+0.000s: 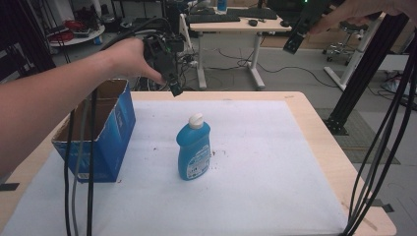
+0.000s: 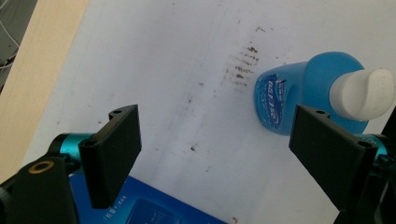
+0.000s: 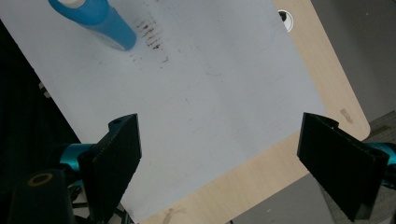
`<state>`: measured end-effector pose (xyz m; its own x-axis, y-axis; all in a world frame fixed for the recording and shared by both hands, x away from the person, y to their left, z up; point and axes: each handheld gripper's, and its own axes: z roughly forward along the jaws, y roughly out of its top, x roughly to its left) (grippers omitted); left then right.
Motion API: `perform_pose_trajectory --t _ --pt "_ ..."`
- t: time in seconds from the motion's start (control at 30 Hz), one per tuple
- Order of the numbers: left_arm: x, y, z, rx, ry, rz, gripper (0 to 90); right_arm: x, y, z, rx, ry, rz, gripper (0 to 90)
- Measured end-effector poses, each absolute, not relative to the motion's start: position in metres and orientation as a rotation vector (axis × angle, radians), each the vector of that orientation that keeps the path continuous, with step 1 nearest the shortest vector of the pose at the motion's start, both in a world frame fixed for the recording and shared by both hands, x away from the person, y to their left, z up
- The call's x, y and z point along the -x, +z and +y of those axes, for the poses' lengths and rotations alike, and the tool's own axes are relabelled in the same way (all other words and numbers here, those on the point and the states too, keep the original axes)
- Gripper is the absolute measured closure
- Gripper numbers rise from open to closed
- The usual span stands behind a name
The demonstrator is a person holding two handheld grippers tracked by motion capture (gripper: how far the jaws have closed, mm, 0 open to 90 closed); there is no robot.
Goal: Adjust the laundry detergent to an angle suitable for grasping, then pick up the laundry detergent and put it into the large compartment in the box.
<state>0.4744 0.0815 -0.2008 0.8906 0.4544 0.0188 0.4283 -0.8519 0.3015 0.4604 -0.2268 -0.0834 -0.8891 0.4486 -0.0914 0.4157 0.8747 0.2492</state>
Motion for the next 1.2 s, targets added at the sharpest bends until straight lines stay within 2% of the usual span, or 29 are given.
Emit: perform_pose_trajectory --t 0.63,1.2 --pt "-0.460 -0.189 0.090 -2.732 0.095 0.621 17.0 -0.459 -0.088 -0.231 -0.678 0.343 2.902 13.0" --pt "-0.426 -0.175 0.078 -2.736 0.015 0.458 17.0 -0.462 -0.094 -0.233 -0.685 0.351 2.910 13.0"
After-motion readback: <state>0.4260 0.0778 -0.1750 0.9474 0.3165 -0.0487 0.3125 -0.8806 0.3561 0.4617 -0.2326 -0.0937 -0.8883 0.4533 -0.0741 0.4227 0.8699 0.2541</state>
